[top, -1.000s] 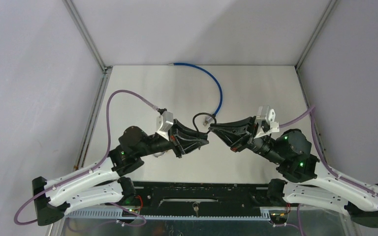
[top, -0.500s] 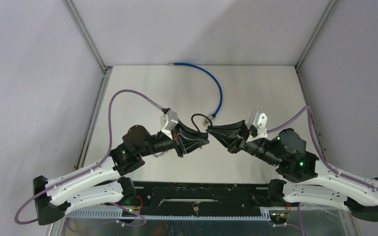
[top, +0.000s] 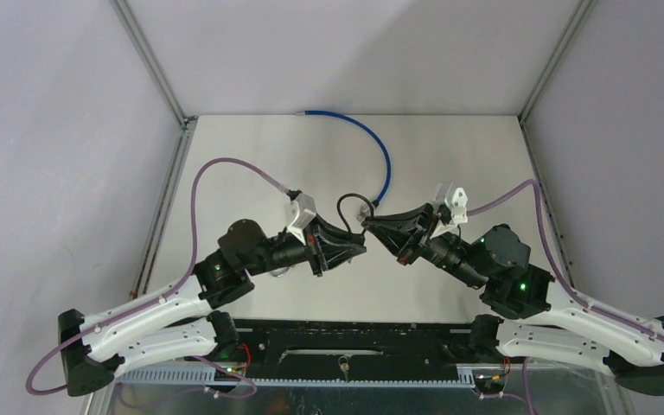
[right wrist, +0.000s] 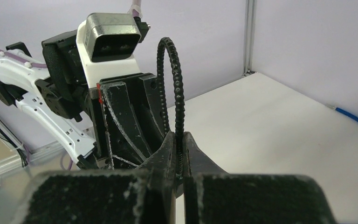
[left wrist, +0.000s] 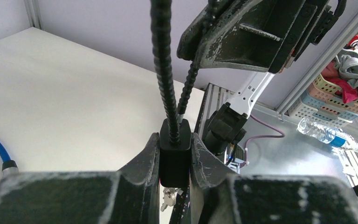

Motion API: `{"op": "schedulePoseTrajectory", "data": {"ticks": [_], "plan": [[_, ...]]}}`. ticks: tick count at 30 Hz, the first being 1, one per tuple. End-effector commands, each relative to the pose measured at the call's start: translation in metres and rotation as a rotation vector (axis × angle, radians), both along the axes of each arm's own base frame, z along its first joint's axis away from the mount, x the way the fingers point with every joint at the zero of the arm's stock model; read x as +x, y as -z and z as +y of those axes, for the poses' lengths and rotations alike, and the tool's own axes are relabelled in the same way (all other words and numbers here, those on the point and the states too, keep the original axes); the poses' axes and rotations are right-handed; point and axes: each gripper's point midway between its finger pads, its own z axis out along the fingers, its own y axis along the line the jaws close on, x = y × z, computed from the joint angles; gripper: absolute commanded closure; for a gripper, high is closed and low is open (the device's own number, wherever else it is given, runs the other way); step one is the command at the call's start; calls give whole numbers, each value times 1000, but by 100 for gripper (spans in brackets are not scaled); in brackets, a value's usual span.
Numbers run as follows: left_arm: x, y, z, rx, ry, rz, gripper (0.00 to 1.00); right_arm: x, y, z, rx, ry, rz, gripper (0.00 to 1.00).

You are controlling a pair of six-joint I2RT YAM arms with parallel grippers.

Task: Lock with the key
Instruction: Lock the lock.

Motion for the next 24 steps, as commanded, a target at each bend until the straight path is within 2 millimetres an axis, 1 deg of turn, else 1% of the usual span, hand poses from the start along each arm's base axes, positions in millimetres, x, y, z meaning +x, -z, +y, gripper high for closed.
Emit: {"op": "schedulePoseTrajectory", "data": {"ticks": [1, 3, 5, 7, 8, 10, 11, 14, 17, 19, 21, 24], "plan": [[-11, -70, 10, -204, 21, -135, 100, -2, 74, 17, -200, -41, 153, 100], [-11, -70, 11, -208, 17, -133, 100, -3, 78, 18, -206, -50, 160, 100], [-9, -70, 13, -214, 3, -128, 100, -3, 76, 17, -197, -47, 155, 100], [-4, -70, 15, -219, -29, -113, 100, -2, 65, 13, -163, -40, 125, 100], [-1, -70, 17, -226, -50, -103, 100, -2, 54, 11, -129, -33, 96, 99], [4, -71, 22, -253, -87, -82, 100, -2, 36, 6, -76, -26, 31, 83], [6, -72, 24, -269, -103, -71, 100, -2, 26, 3, -53, -20, -2, 78], [10, -74, 29, -307, -133, -52, 100, 1, 3, -3, 1, 12, -93, 68], [14, -76, 32, -331, -159, -26, 100, 2, -17, -7, 46, 27, -174, 62], [15, -78, 35, -348, -169, -16, 100, 1, -28, -9, 73, 35, -219, 61], [21, -83, 41, -384, -212, 17, 100, 2, -35, -12, 96, 50, -265, 60], [32, -92, 56, -479, -291, 95, 100, 2, -39, -13, 108, 88, -381, 63]]}}
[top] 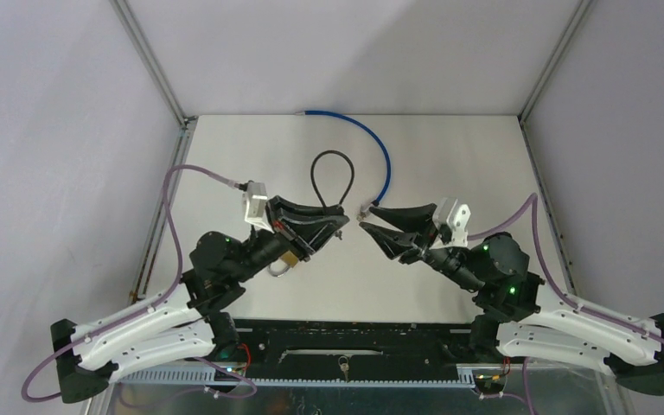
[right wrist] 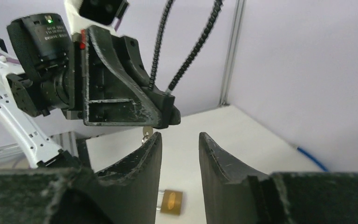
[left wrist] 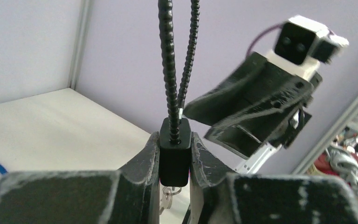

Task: Lock with the key
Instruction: Lock the lock.

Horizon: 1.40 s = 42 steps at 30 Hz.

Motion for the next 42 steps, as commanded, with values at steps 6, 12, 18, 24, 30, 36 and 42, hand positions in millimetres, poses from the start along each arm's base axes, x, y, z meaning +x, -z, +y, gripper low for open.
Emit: {"op": "schedulePoseTrajectory", "data": {"ticks": [6, 12, 18, 24, 30, 36, 42], "plan": [[20, -48, 48, -335, -149, 158, 100, -5, -32, 8, -9, 123, -488, 65], [18, -67, 62, -450, -138, 203, 100, -12, -40, 30, -54, 180, -732, 68], [23, -70, 72, -533, -149, 272, 100, -13, -51, 43, -74, 240, -867, 67], [32, -68, 82, -595, -189, 341, 100, -10, -57, 61, -118, 272, -955, 63], [36, -65, 84, -613, -200, 387, 100, -6, -68, 78, -126, 303, -1027, 62], [35, -63, 83, -599, -199, 388, 100, -4, -71, 93, -143, 289, -1046, 61], [33, -63, 81, -588, -187, 377, 100, 5, -65, 100, -180, 295, -1051, 62]]}}
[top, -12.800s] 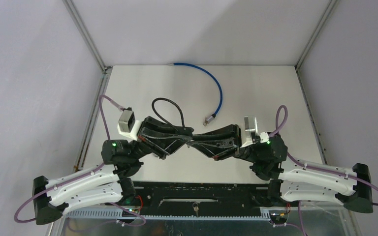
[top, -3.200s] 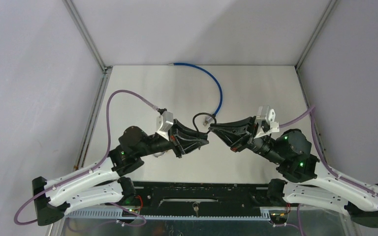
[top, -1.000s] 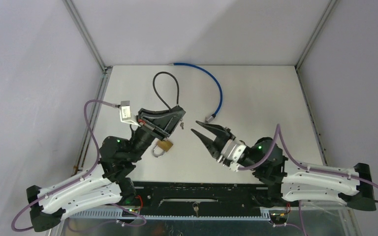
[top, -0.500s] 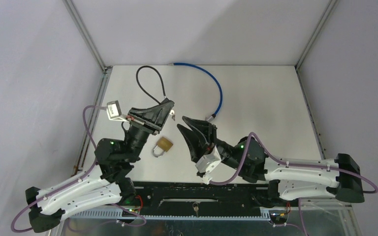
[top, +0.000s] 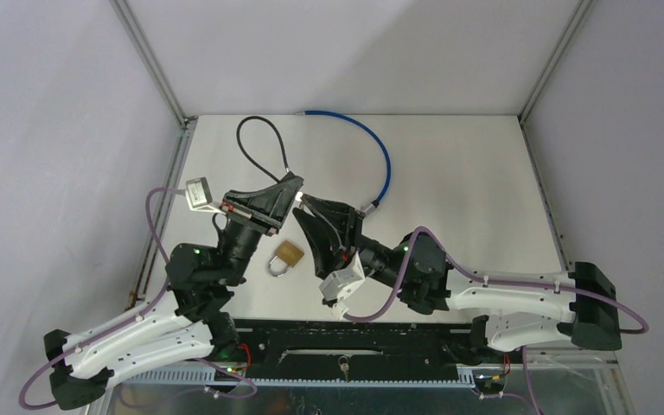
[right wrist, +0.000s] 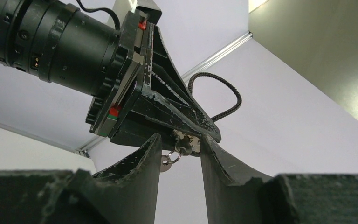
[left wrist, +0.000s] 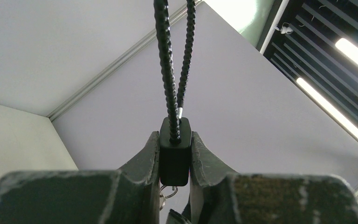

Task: Lock with the key
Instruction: Lock the lock.

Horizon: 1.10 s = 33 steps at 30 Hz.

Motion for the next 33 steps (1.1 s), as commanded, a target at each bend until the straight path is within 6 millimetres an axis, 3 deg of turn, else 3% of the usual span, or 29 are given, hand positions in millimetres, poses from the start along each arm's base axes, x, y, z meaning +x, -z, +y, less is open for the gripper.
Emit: {"op": "schedulePoseTrajectory", "data": {"ticks": [1, 10, 21, 29, 33], "plan": [[-5, -9, 6, -43, 9, -20, 100, 3, -25, -4, 53, 21, -39, 62], [-6, -6, 4, -41, 21, -25, 100, 22, -21, -5, 45, 118, -31, 67], [-7, -6, 1, -39, 31, -30, 100, 30, -13, -3, 3, 162, -40, 69], [-8, -6, 0, -41, 39, -37, 100, 32, -10, -2, -9, 178, -44, 83], [-9, -5, -1, -41, 44, -40, 100, 30, -11, -2, -1, 173, -38, 98]]}}
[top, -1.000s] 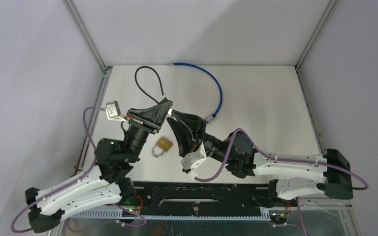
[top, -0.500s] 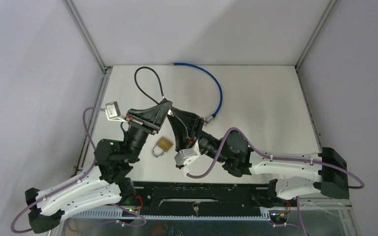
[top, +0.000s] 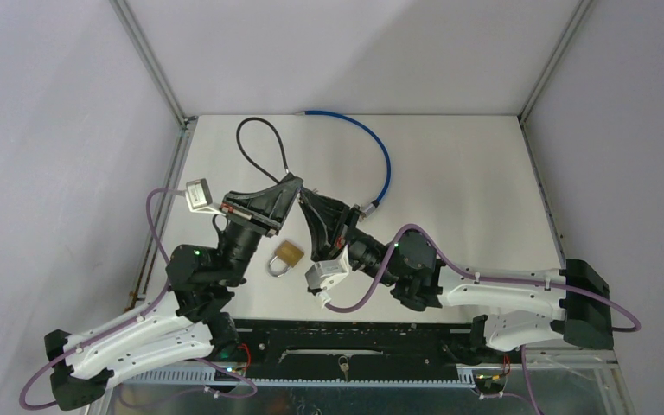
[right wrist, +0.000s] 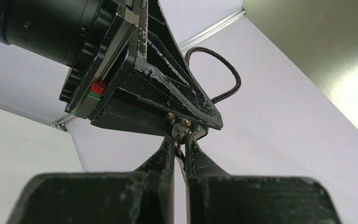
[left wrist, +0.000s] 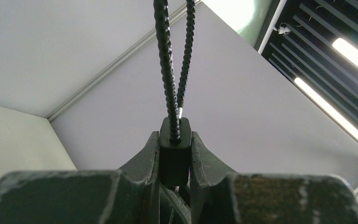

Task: Lock with the key
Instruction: Lock the lock.

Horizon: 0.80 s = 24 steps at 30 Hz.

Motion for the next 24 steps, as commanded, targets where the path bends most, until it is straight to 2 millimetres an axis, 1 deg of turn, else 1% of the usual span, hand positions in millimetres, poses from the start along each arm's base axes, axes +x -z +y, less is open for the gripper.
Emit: {"op": "schedulePoseTrajectory", "data": {"ticks": [1, 6, 9, 14, 17, 24], "plan": [[-9, -8, 0, -40, 40, -37, 100, 1, -19, -4, 50, 14, -6, 100], [-12, -9, -1, -34, 49, -58, 100, -2, -21, -4, 90, -11, 40, 100], [-17, -11, -2, -27, 62, -93, 100, -4, -24, -6, 145, -52, 107, 100], [-31, -18, -7, -19, 105, -192, 100, -14, -41, -17, 293, -219, 290, 100], [-37, -21, -12, -7, 132, -228, 100, -22, -47, -20, 315, -324, 360, 100], [-44, -24, -19, 5, 165, -274, 100, -32, -59, -29, 397, -479, 501, 100]]}}
